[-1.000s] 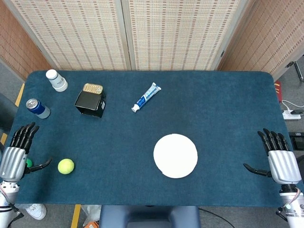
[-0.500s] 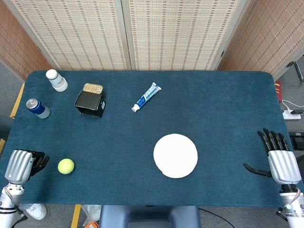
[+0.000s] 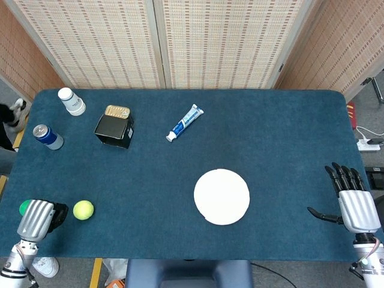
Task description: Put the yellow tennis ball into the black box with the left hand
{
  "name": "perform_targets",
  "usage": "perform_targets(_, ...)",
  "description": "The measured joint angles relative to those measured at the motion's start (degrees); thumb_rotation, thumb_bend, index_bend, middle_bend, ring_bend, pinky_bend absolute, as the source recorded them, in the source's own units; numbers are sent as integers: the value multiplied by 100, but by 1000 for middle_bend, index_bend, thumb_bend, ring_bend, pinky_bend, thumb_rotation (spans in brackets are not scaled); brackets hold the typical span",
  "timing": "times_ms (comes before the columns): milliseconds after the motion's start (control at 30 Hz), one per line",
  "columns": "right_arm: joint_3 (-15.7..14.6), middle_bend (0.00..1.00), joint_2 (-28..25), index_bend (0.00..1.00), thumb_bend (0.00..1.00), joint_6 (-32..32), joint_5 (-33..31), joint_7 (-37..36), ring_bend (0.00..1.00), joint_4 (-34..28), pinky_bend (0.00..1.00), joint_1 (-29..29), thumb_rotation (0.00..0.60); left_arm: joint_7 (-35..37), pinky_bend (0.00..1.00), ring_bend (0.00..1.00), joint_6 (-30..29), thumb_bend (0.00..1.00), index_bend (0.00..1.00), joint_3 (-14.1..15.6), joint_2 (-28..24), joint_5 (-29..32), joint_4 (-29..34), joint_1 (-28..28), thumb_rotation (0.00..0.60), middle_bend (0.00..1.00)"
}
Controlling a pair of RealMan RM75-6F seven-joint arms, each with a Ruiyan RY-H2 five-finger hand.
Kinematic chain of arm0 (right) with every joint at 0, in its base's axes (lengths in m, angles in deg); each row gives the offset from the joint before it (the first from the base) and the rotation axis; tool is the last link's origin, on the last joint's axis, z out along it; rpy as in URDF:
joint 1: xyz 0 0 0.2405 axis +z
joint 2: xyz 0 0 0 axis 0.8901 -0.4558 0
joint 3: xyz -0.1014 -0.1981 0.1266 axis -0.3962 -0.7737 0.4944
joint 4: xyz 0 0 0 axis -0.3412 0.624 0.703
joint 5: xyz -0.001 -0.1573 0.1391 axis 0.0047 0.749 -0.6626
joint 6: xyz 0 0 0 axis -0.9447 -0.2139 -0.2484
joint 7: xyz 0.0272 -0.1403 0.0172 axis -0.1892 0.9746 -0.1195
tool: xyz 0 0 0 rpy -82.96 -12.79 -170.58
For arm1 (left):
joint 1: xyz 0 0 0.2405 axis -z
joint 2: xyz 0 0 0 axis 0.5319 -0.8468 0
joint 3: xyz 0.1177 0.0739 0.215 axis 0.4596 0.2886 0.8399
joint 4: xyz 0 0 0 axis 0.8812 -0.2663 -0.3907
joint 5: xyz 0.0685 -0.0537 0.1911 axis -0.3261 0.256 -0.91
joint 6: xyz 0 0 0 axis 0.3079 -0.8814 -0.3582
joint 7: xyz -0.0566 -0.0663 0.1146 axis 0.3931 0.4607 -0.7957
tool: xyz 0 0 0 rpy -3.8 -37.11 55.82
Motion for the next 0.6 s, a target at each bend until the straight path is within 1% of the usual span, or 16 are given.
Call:
perform_targets(133, -24, 0, 1, 50, 0, 9, 48, 7, 0, -4, 0, 1, 521, 151, 1000, 1000, -127, 672, 1000, 103, 622, -13, -717, -187, 600, 1000)
perform_targets(367, -53, 0, 2, 50, 0, -21, 84, 34, 0, 1, 0, 14, 522, 753, 1000, 1000, -478, 684, 1000, 251, 1865, -38, -2704, -556, 600, 1000)
perform_targets(467, -74, 0, 0, 50, 0, 9, 129, 30, 0, -3, 0, 2, 521, 1019, 1000, 1000, -565, 685, 1000, 294, 2303, -44, -3410, -659, 600, 1000)
perform_targets(600, -88, 0, 2, 50, 0, 5, 141, 40, 0, 2, 0, -2, 521, 1185, 1000, 1000, -739, 684, 1000, 340, 2688, -94, -4023, -724, 600, 1000)
